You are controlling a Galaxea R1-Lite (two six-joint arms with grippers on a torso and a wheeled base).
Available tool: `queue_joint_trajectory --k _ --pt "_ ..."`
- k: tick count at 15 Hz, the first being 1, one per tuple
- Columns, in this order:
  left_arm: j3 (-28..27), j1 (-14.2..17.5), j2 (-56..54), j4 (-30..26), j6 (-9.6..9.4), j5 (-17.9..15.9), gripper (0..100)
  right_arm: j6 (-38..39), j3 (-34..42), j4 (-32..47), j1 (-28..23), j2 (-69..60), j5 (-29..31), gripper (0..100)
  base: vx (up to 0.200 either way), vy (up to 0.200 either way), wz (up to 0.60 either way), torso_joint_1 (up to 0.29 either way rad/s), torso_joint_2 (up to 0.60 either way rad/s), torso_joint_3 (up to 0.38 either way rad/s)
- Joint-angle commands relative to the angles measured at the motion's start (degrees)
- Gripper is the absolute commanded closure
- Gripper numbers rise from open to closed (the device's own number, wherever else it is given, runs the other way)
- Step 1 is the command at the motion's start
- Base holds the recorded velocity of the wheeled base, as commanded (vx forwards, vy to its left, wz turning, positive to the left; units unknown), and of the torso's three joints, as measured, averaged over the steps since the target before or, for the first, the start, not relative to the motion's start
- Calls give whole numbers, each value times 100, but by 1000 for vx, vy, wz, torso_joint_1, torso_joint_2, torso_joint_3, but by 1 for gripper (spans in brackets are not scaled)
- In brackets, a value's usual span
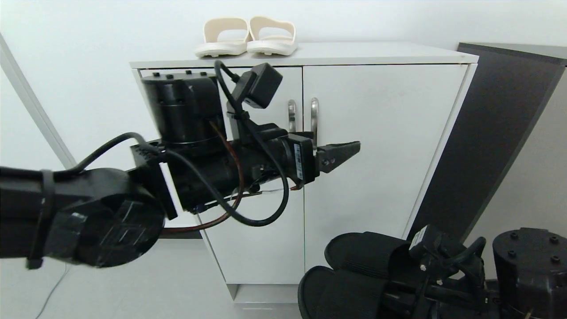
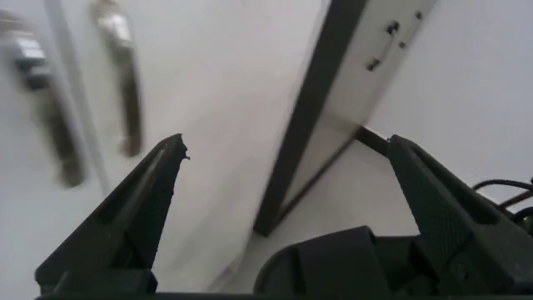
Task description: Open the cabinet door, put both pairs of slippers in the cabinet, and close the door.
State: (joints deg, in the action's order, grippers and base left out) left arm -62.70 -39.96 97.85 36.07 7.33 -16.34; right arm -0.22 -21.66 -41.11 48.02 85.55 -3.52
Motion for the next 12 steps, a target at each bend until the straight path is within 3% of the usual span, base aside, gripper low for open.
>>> queue_joint_trajectory --k 1,2,3,4,6,12 --pt "-753 120 551 -461 137 -441 0 -4 13 -20 6 14 1 100 0 0 0 0 0 0" --pt "-955 173 594 -593 287 -801 0 -4 4 -20 6 23 1 100 0 0 0 0 0 0" --pt "-1104 190 594 -628 551 -1144 0 4 -66 -29 -3 49 -26 100 0 0 0 0 0 0" --pt "-1227 217 594 -628 937 -1451 0 -4 -145 -29 -3 102 -105 100 0 0 0 0 0 0" --pt "-1342 340 603 -628 1139 -1548 0 -4 -145 -64 -3 137 -122 100 0 0 0 0 0 0" --pt "-1131 656 419 -628 1148 -1469 0 -4 -136 -82 -3 128 -122 100 0 0 0 0 0 0"
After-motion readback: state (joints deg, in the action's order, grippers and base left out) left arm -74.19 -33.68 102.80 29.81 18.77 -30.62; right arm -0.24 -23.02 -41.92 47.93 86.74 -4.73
